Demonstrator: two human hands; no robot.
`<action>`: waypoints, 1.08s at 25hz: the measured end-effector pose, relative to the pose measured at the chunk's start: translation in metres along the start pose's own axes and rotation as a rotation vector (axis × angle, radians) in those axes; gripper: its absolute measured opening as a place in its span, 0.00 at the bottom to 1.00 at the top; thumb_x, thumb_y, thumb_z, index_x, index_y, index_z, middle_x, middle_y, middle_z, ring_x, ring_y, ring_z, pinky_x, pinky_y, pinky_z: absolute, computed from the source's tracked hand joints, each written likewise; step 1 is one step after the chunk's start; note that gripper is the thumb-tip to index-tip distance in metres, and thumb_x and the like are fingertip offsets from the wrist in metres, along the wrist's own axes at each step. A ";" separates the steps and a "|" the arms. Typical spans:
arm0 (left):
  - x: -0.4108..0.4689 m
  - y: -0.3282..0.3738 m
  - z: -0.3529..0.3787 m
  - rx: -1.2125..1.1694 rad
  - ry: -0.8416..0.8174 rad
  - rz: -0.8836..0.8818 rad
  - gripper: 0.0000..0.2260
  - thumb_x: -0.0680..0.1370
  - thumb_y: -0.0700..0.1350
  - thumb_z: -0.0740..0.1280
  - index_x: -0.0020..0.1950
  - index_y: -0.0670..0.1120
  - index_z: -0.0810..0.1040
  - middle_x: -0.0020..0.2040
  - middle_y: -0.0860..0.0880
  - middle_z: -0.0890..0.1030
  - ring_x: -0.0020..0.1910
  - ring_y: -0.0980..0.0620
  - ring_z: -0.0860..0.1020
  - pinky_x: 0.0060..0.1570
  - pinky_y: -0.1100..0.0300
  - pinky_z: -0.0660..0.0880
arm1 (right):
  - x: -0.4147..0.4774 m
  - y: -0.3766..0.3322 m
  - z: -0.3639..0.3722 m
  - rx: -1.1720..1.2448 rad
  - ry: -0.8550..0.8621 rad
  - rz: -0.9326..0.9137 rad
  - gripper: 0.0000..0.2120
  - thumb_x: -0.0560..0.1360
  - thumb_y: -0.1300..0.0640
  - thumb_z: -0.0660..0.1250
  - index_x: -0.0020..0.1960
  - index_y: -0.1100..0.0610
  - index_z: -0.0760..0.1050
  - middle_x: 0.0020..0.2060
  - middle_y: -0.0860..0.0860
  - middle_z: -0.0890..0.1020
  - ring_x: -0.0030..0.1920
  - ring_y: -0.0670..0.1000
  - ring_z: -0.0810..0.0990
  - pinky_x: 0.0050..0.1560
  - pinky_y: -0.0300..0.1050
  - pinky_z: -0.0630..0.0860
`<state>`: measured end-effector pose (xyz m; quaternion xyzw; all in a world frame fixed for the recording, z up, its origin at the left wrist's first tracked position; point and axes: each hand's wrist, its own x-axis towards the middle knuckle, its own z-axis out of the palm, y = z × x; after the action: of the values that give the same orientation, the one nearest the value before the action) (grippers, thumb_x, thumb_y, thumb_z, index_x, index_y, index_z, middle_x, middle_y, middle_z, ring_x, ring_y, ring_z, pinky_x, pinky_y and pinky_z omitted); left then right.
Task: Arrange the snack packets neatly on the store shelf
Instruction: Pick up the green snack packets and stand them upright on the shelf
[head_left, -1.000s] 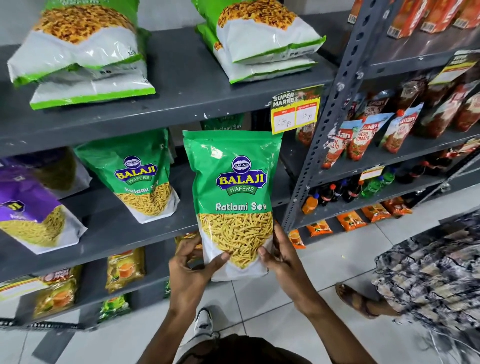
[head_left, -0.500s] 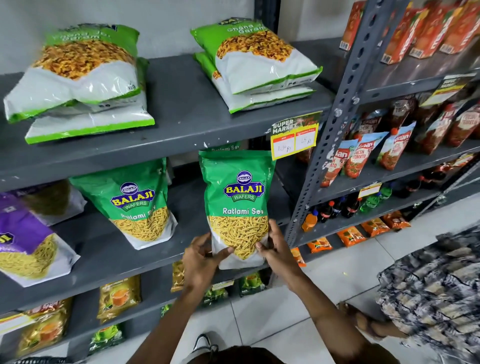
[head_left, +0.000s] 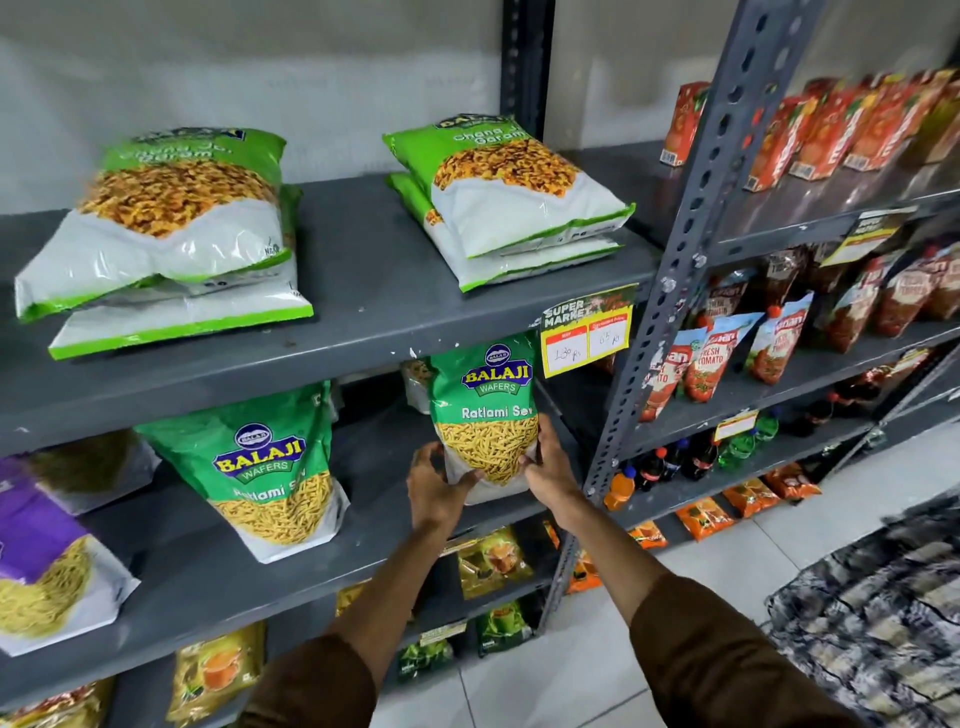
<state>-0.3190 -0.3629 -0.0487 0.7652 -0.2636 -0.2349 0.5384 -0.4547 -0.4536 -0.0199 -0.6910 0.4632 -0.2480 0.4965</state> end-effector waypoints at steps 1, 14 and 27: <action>0.000 -0.002 0.003 -0.018 -0.003 -0.003 0.31 0.63 0.42 0.82 0.62 0.40 0.74 0.59 0.42 0.81 0.58 0.42 0.81 0.58 0.44 0.79 | 0.002 0.003 0.001 0.003 0.006 0.002 0.28 0.75 0.73 0.61 0.69 0.51 0.63 0.54 0.43 0.77 0.56 0.42 0.76 0.64 0.44 0.72; -0.012 -0.009 0.009 0.042 0.012 0.080 0.36 0.64 0.43 0.81 0.68 0.42 0.69 0.60 0.50 0.72 0.61 0.52 0.71 0.58 0.59 0.67 | -0.001 0.026 0.003 0.065 0.085 0.078 0.39 0.70 0.66 0.75 0.75 0.54 0.59 0.69 0.54 0.76 0.70 0.54 0.73 0.67 0.49 0.71; -0.011 0.004 0.015 0.053 0.005 -0.005 0.27 0.70 0.39 0.76 0.66 0.42 0.70 0.64 0.41 0.80 0.65 0.39 0.77 0.62 0.49 0.75 | 0.003 0.019 0.004 0.001 0.000 0.169 0.27 0.78 0.61 0.67 0.73 0.51 0.62 0.71 0.53 0.75 0.72 0.57 0.71 0.67 0.50 0.69</action>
<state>-0.3378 -0.3669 -0.0483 0.7803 -0.2667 -0.2272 0.5181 -0.4576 -0.4554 -0.0393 -0.6490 0.5197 -0.2053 0.5163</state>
